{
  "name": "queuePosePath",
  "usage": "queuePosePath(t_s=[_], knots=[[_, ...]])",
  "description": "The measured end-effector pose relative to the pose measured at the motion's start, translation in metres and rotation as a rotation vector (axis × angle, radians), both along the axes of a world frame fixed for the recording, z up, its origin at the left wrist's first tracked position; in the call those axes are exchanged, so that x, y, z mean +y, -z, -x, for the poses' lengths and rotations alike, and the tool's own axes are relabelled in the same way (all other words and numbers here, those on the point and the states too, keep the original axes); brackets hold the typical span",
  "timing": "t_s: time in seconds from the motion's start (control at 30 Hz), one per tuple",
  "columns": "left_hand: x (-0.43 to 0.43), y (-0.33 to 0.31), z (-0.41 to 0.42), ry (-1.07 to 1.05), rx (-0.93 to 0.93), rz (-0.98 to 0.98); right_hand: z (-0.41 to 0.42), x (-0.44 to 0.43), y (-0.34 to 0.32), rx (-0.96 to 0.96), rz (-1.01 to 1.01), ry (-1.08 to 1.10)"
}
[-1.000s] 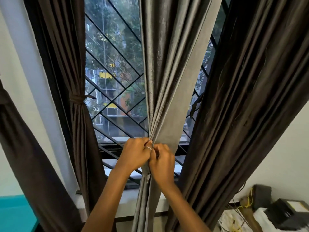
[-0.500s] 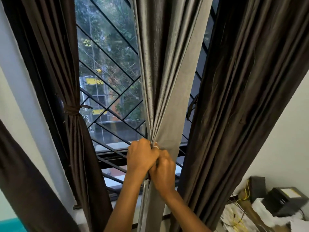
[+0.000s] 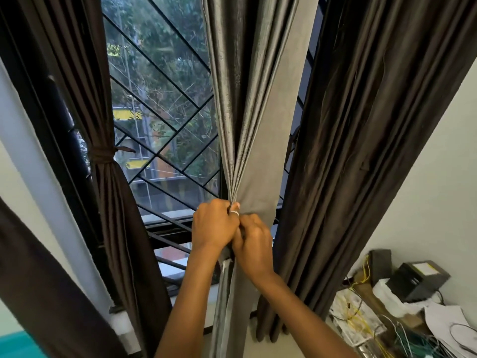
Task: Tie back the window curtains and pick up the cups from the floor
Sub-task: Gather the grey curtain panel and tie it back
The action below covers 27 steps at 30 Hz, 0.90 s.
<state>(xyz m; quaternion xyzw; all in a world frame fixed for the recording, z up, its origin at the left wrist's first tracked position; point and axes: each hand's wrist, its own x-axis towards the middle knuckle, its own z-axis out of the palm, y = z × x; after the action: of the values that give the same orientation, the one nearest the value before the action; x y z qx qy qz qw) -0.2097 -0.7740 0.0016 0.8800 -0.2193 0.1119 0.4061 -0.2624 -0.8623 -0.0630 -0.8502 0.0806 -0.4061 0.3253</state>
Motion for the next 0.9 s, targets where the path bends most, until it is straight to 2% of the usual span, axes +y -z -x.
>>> queuePosePath(t_s=[0.23, 0.3, 0.43, 0.5, 0.77, 0.9], knots=[[-0.002, 0.003, -0.005, 0.012, 0.032, 0.0, 0.001, -0.032, -0.01, 0.057, 0.03, -0.189], [-0.001, 0.005, -0.006, 0.019, 0.026, -0.012, 0.004, -0.049, -0.012, 0.07, -0.046, -0.217], [-0.001, 0.008, -0.003, 0.05, 0.019, -0.003, 0.007, -0.092, -0.013, -0.011, -0.279, -0.095], [-0.003, 0.01, 0.001, 0.071, 0.057, 0.023, 0.004, -0.115, -0.015, 0.07, -0.366, -0.116], [0.003, 0.019, 0.014, 0.217, 0.248, 0.186, -0.02, -0.148, -0.041, 0.458, -0.733, -0.781], [0.008, 0.016, 0.024, 0.296, 0.317, 0.254, -0.03, -0.147, -0.044, 0.561, -0.814, -0.938]])
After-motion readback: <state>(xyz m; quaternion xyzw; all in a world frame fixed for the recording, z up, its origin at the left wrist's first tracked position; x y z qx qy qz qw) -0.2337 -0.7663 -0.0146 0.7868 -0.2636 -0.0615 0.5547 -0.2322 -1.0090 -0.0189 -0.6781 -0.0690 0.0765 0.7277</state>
